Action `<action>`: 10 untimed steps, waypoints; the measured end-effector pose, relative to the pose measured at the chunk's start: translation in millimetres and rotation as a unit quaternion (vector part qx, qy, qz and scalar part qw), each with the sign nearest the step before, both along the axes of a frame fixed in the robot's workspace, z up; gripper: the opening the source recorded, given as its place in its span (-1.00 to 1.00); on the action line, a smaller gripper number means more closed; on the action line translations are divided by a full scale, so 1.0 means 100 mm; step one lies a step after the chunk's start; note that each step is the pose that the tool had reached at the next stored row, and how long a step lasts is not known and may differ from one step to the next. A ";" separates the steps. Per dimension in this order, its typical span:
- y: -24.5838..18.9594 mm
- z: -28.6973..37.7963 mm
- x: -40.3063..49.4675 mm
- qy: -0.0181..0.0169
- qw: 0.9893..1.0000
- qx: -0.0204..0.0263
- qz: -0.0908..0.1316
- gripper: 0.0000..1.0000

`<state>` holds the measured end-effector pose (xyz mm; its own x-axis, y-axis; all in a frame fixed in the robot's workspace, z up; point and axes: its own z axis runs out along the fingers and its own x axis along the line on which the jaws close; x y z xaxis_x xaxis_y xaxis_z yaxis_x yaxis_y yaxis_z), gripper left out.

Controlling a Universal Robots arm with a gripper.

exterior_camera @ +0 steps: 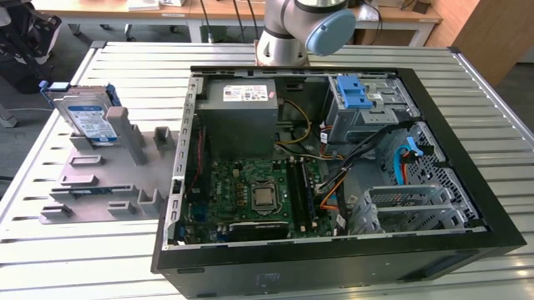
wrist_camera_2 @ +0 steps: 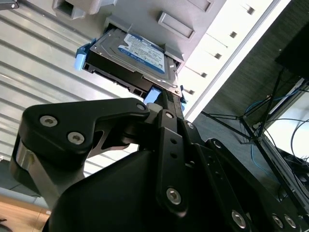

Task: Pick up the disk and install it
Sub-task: 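Pick up the disk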

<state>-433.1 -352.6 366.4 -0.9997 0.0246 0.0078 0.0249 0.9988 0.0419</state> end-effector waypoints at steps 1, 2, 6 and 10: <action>0.000 0.000 0.000 0.000 1.000 0.000 0.000 -0.79; 0.000 0.000 0.000 0.000 1.000 0.000 0.000 -0.79; 0.000 0.000 0.000 0.000 1.000 0.000 0.005 -0.79; 0.000 0.000 0.000 0.000 1.000 0.000 0.008 -0.79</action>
<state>-433.1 -352.5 366.4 -0.9999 0.0079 0.0078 0.0083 0.9991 0.0419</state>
